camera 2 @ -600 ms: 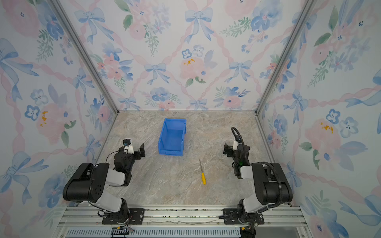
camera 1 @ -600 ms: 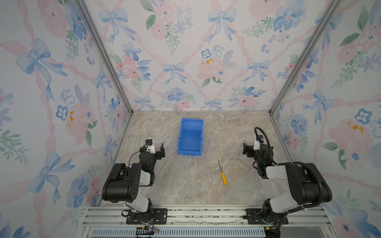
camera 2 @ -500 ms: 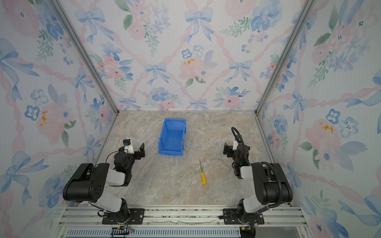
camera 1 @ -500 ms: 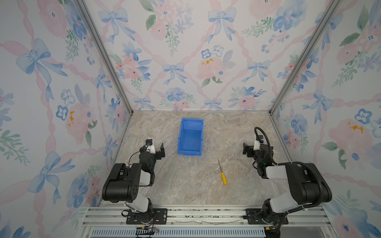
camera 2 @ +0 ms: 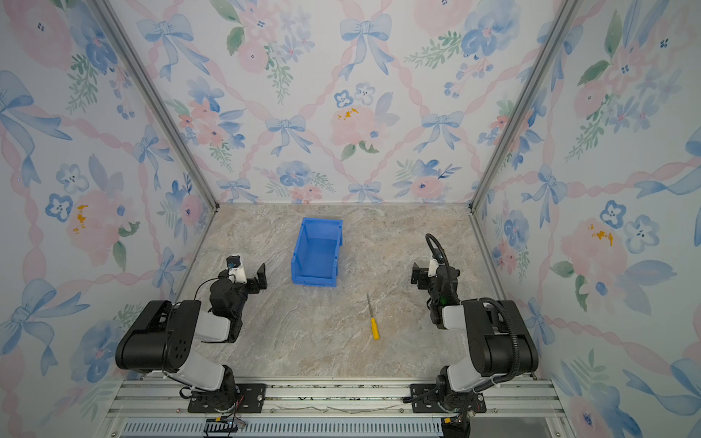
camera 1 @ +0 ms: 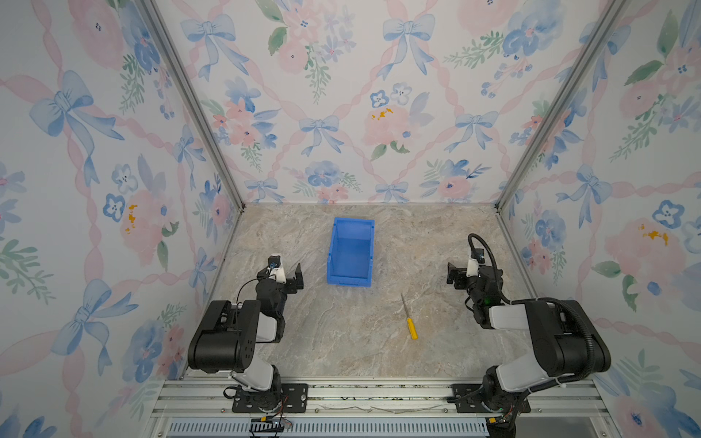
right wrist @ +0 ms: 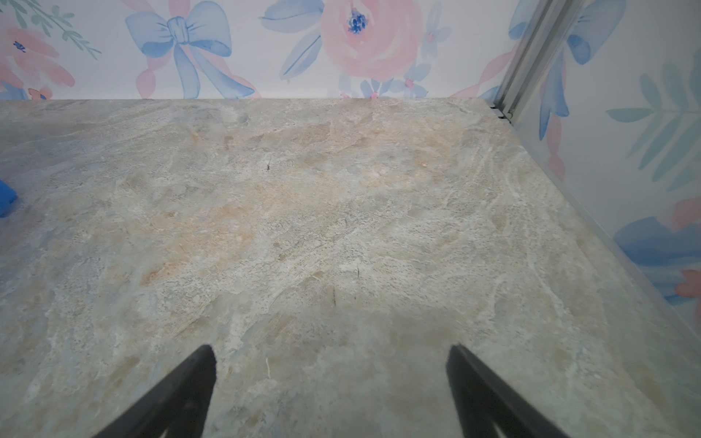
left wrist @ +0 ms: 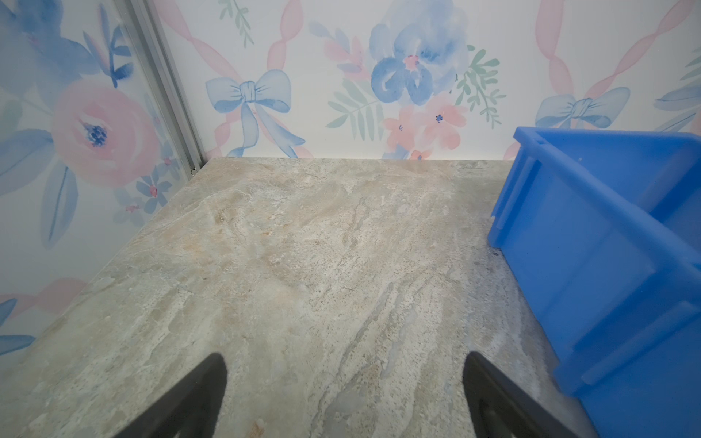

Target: Put the screwdriver in the bin

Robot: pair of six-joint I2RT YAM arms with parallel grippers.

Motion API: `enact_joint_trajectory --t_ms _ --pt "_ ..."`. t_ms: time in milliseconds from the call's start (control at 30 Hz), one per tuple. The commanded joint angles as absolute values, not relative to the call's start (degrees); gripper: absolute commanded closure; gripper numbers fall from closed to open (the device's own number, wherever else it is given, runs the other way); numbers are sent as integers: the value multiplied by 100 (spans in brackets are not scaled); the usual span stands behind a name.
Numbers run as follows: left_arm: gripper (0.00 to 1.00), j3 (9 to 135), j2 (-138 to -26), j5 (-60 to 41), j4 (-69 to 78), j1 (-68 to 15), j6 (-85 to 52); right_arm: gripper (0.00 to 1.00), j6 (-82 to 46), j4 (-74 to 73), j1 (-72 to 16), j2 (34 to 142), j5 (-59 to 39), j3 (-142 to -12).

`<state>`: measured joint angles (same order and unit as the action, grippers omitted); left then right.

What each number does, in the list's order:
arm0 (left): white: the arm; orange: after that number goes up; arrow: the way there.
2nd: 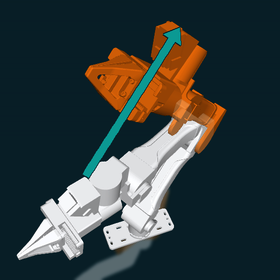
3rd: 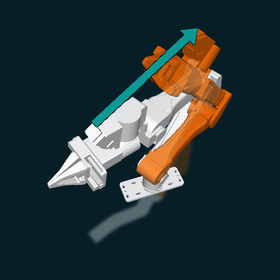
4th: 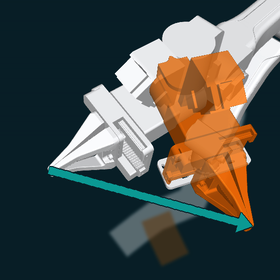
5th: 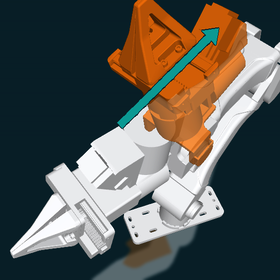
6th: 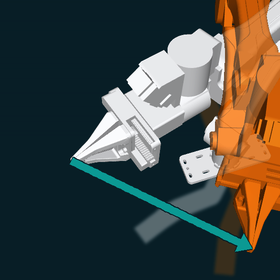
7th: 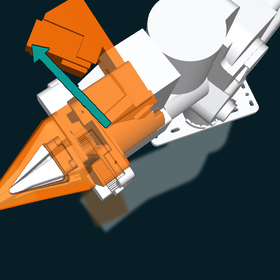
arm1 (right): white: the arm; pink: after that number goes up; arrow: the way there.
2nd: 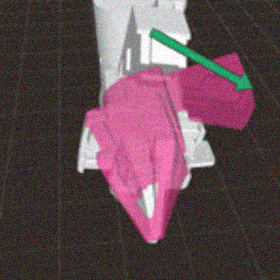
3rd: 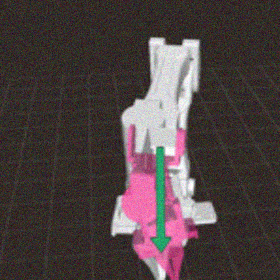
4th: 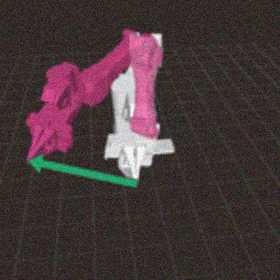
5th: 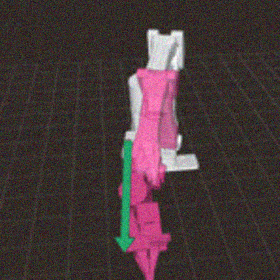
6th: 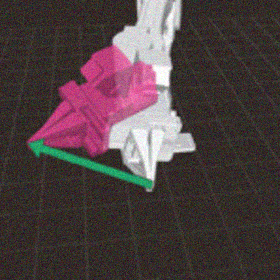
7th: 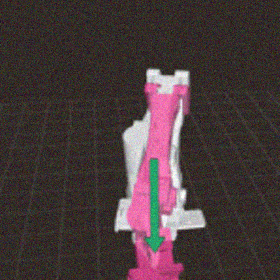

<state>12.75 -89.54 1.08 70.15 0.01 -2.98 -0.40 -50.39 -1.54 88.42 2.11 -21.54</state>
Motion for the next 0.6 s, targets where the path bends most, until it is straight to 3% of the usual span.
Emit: enact_joint_trajectory --t_ms 0,567 --pt "2 1338 -8981 170 7014 -35 -194 3 -52 -5133 -132 8859 196 -2274" --pt "2 1499 -8850 -10 6633 -61 -66 3 -85 -4872 -86 8744 137 -2412"
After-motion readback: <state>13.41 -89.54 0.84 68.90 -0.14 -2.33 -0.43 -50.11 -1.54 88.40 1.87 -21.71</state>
